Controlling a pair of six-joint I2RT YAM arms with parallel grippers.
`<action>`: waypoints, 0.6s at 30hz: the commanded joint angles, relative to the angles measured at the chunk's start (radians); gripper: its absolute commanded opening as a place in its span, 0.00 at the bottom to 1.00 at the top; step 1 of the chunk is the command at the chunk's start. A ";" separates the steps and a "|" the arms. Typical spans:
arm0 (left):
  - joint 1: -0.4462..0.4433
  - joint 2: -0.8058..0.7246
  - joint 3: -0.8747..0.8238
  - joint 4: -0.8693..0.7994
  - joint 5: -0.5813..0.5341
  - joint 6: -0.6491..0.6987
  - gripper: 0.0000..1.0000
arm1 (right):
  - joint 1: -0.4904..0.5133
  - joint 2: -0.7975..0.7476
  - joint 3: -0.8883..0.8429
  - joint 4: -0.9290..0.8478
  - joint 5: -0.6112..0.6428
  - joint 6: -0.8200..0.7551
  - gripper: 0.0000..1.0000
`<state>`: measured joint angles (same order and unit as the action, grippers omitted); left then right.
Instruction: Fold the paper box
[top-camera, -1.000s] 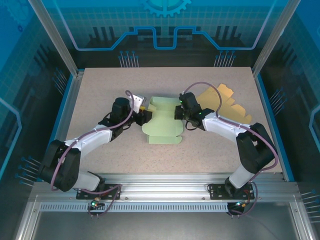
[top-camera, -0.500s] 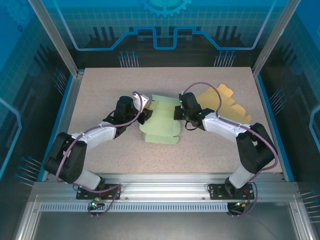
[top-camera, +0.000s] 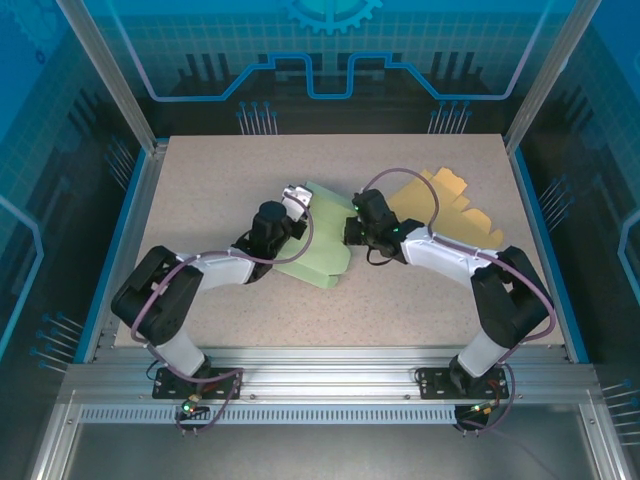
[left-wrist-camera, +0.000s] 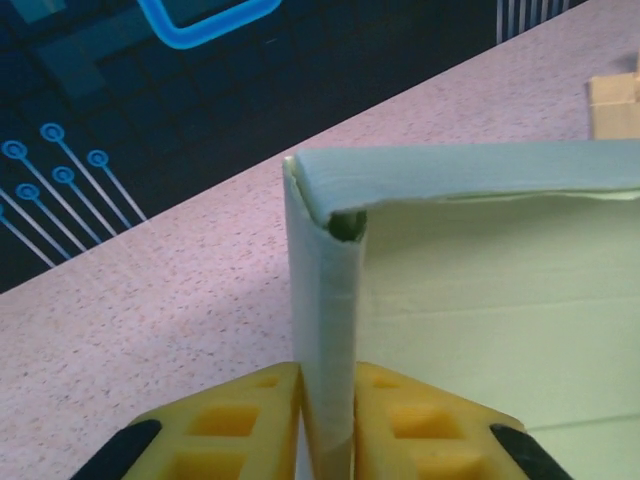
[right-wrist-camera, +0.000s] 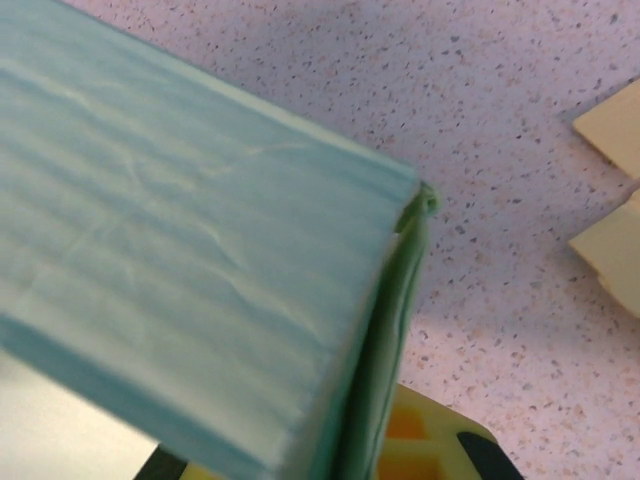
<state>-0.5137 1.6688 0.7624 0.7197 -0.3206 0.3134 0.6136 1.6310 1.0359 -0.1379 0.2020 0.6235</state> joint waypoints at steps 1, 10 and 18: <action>-0.020 0.017 0.039 0.118 -0.056 0.061 0.10 | 0.049 -0.016 0.024 -0.026 -0.057 -0.009 0.00; -0.029 0.022 0.066 0.133 -0.457 -0.102 0.01 | 0.095 0.023 0.053 -0.046 0.001 0.060 0.00; -0.146 -0.058 0.015 0.159 -0.509 -0.145 0.02 | 0.107 0.142 0.203 -0.172 0.331 0.076 0.00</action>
<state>-0.6155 1.6802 0.7815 0.7788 -0.7486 0.2333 0.6895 1.7248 1.1805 -0.1844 0.3904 0.6964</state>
